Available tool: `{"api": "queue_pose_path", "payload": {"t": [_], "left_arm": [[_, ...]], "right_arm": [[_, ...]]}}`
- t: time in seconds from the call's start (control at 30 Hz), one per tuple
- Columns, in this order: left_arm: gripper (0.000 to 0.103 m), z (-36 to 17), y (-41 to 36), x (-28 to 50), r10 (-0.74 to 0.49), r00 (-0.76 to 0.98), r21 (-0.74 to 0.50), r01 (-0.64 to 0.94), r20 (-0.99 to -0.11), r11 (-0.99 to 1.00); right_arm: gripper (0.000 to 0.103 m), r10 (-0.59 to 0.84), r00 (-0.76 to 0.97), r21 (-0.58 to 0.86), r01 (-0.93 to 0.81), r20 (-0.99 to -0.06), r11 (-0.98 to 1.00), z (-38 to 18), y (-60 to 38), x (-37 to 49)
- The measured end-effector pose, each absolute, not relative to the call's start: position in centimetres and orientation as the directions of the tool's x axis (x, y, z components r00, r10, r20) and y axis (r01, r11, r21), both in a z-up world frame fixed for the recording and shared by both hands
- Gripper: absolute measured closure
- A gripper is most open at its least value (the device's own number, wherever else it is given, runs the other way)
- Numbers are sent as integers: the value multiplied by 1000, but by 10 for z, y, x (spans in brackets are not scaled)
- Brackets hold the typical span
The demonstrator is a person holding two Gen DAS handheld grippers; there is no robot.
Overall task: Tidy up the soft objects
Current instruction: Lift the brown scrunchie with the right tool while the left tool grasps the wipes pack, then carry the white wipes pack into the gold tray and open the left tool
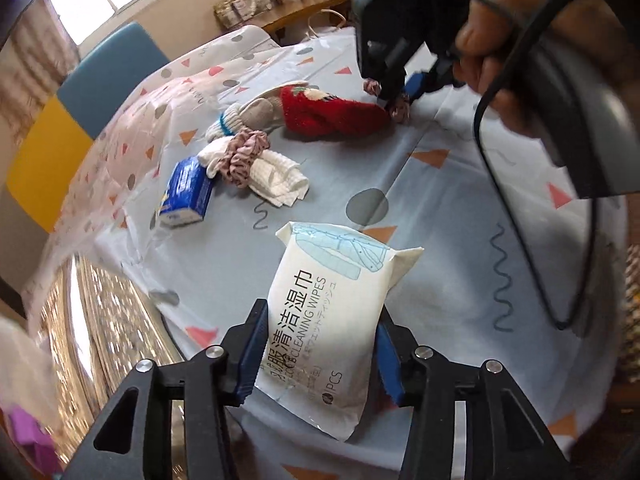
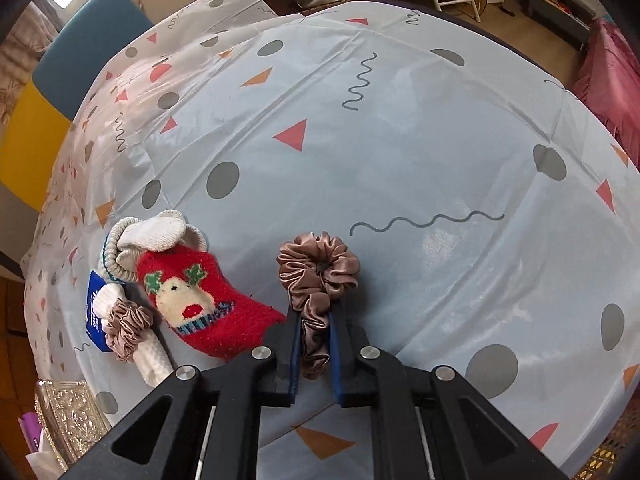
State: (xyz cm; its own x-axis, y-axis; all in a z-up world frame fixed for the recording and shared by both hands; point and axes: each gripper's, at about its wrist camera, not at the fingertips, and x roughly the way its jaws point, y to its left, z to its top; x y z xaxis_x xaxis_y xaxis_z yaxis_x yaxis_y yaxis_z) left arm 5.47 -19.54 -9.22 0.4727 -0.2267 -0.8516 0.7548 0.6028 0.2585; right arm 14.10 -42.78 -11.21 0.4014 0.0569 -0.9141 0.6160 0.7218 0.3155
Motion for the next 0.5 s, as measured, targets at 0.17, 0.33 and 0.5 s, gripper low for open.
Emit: {"api": "queue_pose_path", "payload": {"t": [0.17,0.33,0.5], "left_arm": [[54,-81,-179,55,-301,431,137,734,-851,665],[54,-54,-165,55,-407,397,-12,704,-823,710],[54,-19,-146,52,-493,400,-130,660,-773,740]], "right_arm": [[91,35,386,279,599,-922,751,-113,-423,146],[91,-2,374,232,579,-927,782,-111,-417,148],[91,-50,364,170,547,-930,820,-110,-411,148]]}}
